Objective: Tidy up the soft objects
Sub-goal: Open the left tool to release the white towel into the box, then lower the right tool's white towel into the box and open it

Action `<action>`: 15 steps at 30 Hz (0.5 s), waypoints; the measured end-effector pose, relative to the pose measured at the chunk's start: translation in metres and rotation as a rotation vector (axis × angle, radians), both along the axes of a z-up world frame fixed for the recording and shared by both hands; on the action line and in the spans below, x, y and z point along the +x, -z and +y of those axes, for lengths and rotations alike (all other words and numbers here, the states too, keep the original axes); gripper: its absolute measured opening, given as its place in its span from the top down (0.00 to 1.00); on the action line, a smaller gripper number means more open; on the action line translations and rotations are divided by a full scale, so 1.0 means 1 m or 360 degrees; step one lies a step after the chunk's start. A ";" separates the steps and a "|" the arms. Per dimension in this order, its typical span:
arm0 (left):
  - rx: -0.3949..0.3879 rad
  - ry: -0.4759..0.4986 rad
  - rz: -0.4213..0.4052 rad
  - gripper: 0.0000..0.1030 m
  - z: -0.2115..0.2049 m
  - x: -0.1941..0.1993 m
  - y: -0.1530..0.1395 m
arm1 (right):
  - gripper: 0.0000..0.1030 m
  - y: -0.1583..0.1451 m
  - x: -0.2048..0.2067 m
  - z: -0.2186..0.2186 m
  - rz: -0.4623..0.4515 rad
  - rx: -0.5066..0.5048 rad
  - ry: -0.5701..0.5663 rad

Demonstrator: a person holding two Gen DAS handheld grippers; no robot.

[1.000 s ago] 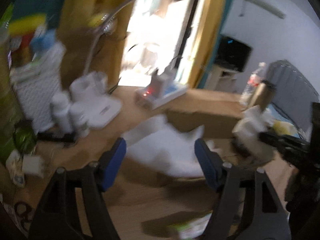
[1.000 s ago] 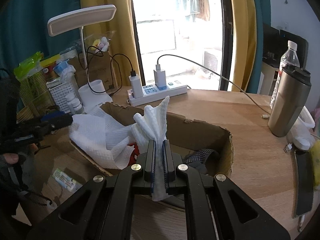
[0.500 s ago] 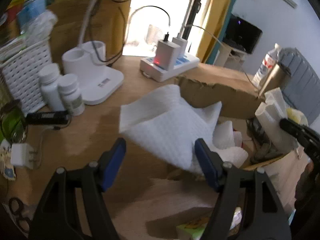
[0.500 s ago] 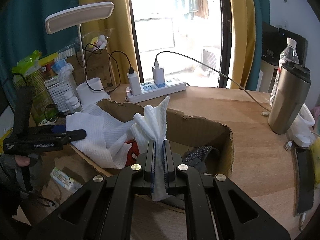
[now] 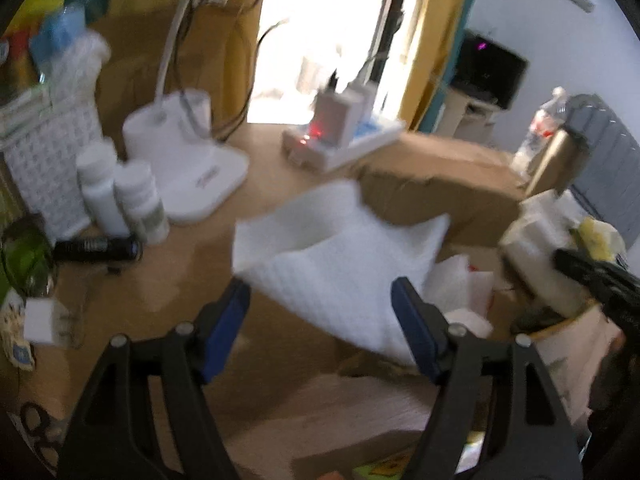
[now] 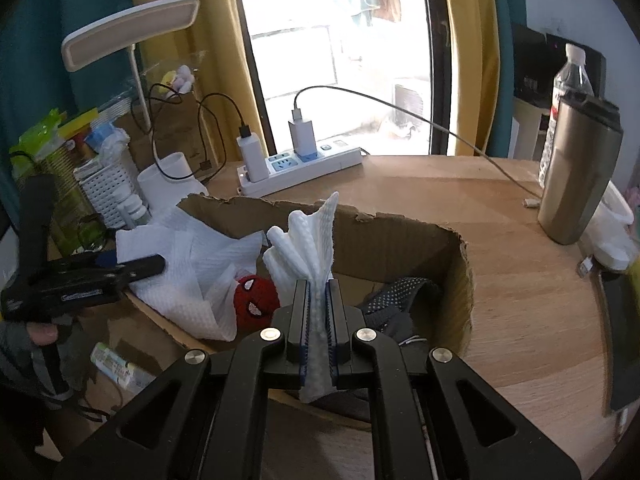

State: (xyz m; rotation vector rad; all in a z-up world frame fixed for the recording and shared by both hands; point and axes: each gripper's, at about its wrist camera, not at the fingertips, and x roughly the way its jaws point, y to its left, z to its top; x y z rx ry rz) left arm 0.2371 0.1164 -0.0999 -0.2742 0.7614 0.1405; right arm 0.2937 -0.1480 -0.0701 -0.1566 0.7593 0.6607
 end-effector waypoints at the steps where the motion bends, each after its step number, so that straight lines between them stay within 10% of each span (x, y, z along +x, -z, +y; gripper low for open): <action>1: -0.0004 0.0030 -0.0042 0.28 -0.002 -0.001 -0.004 | 0.92 0.002 0.001 0.002 0.0007 0.0002 0.0005; 7: -0.0064 0.0214 -0.0317 0.28 -0.016 -0.013 -0.032 | 0.52 0.008 0.004 0.004 0.0046 -0.0005 0.0022; 15: -0.0094 0.0439 -0.0250 0.28 -0.041 -0.002 -0.027 | 0.47 -0.001 -0.002 -0.005 0.0006 0.0027 0.0027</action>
